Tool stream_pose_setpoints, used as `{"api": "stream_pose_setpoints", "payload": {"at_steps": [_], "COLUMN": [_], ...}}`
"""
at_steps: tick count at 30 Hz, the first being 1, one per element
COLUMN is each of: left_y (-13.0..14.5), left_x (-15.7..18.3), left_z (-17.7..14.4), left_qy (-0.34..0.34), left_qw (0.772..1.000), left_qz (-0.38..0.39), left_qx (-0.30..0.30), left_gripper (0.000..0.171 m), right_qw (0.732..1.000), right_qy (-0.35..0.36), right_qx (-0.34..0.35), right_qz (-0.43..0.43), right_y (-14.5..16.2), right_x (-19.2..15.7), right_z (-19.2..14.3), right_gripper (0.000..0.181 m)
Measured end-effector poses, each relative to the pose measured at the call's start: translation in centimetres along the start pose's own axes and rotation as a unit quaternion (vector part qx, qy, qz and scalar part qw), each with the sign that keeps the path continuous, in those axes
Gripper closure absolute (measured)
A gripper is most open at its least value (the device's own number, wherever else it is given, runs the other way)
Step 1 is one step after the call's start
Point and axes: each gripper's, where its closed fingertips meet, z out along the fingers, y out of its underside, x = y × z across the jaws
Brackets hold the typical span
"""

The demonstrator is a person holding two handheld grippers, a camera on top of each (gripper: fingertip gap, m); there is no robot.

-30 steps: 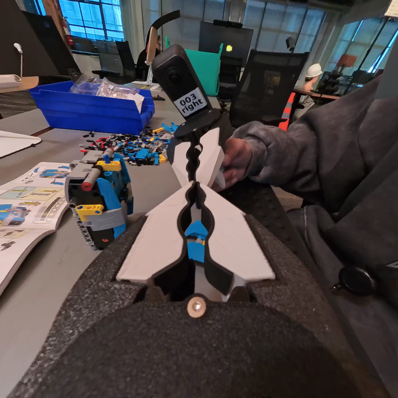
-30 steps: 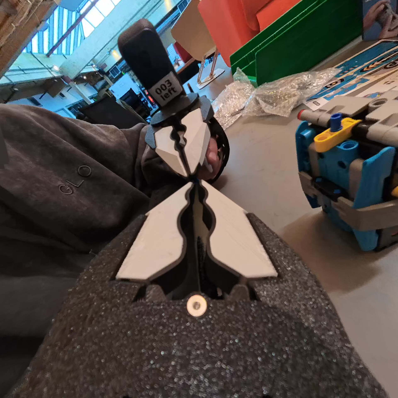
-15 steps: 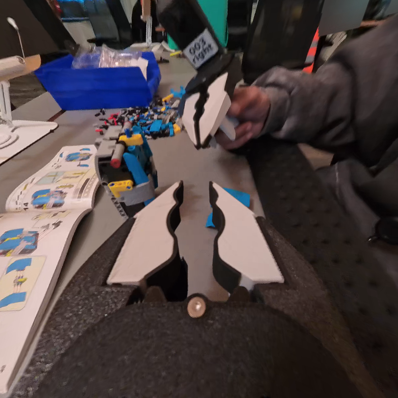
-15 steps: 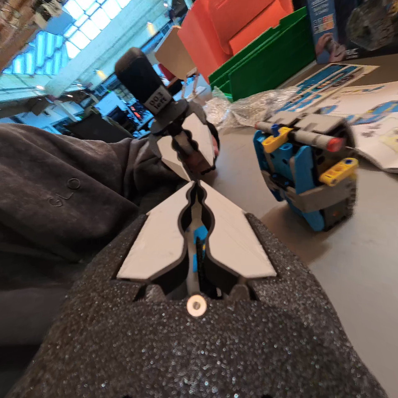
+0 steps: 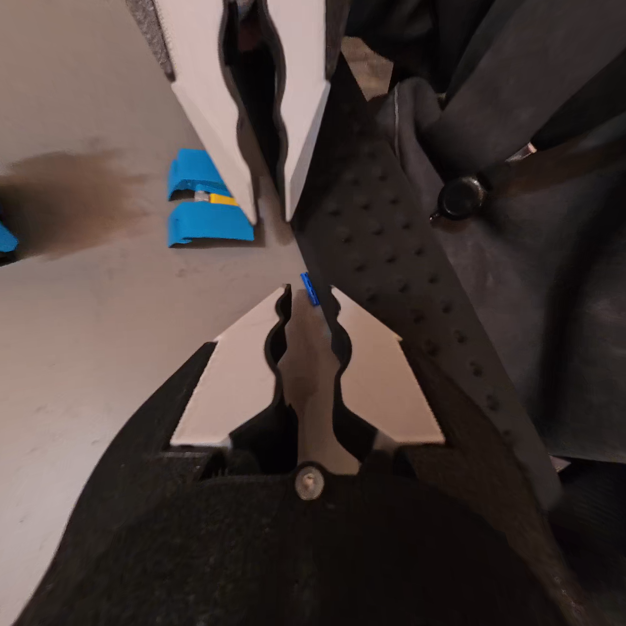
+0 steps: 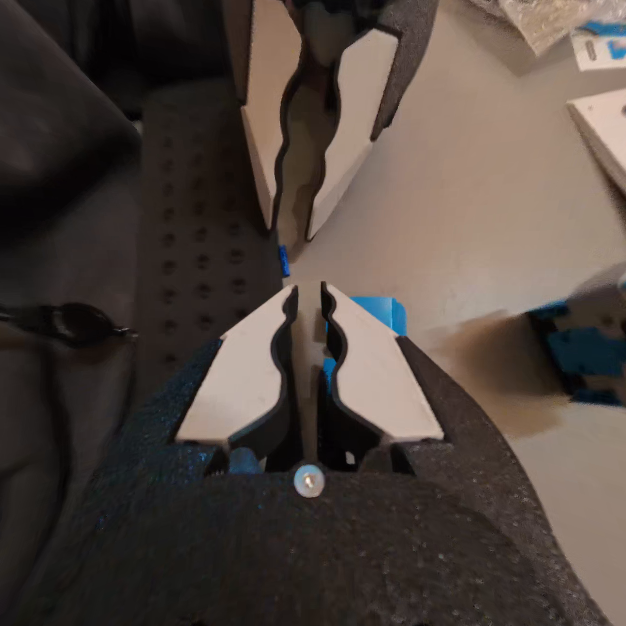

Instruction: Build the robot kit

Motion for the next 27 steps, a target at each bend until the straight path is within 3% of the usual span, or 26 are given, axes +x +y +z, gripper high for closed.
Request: {"api": "stream_pose_setpoints", "payload": {"at_steps": [2,11,13,27], "left_y": [0.2,-0.1,-0.6,0.5], "left_x": [0.0,-1.2,-0.4,-0.8], "left_z": [0.7,1.0,0.9,0.1], "left_qy": [-0.006,-0.047,-0.017,-0.037], "left_qw": [1.000,0.999,1.000,0.998], "left_qz": [0.008,0.018,0.007,0.048], "left_qx": [-0.012,-0.005,0.011,-0.009], "left_gripper": [0.153,0.153,0.153,0.148], "right_qw": [0.999,0.994,0.993,0.993], "right_qy": [0.022,0.057,0.055,0.050], "right_qx": [-0.002,0.094,0.096,0.105], "right_qz": [-0.031,0.024,0.027,0.015], "right_y": [-0.2,-1.6,-1.4,-1.4], "right_x": [0.3,2.6,2.6,2.2], "right_z": [0.9,-1.3,-1.3,-1.1], "right_gripper": [0.169,0.170,0.170,0.170]}}
